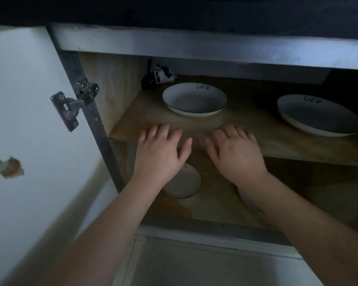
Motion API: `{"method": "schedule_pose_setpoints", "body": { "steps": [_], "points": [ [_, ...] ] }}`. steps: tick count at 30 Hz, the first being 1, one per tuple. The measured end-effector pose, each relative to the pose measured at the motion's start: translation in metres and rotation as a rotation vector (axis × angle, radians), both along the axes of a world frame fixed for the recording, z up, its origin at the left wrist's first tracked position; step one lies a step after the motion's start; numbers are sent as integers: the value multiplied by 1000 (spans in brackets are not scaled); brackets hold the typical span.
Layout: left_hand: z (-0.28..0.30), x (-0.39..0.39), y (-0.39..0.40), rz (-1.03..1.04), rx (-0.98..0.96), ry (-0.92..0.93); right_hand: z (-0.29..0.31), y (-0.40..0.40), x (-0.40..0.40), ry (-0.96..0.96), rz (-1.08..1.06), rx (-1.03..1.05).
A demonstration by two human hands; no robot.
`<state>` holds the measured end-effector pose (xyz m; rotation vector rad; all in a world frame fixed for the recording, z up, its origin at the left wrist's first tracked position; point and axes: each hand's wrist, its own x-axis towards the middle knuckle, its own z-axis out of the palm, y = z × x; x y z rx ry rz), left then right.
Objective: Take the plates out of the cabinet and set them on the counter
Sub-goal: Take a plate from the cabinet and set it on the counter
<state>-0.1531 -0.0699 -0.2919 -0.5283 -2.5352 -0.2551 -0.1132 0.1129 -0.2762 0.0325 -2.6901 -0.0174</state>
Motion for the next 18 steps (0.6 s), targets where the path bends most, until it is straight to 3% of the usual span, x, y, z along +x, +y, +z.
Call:
{"method": "schedule_pose_setpoints", "body": {
  "steps": [5, 10, 13, 18],
  "points": [
    [13, -35, 1, -7, 57, -33, 13, 13, -37, -5, -25, -141],
    [16, -71, 11, 93, -117, -231, 13, 18, -69, -159, -54, -191],
    [17, -79, 15, 90, -98, -378, 9, 17, -75, -270, -84, -200],
    [24, -69, 12, 0, -3, -378, 13, 17, -69, -271, -97, -286]
  ]
}}
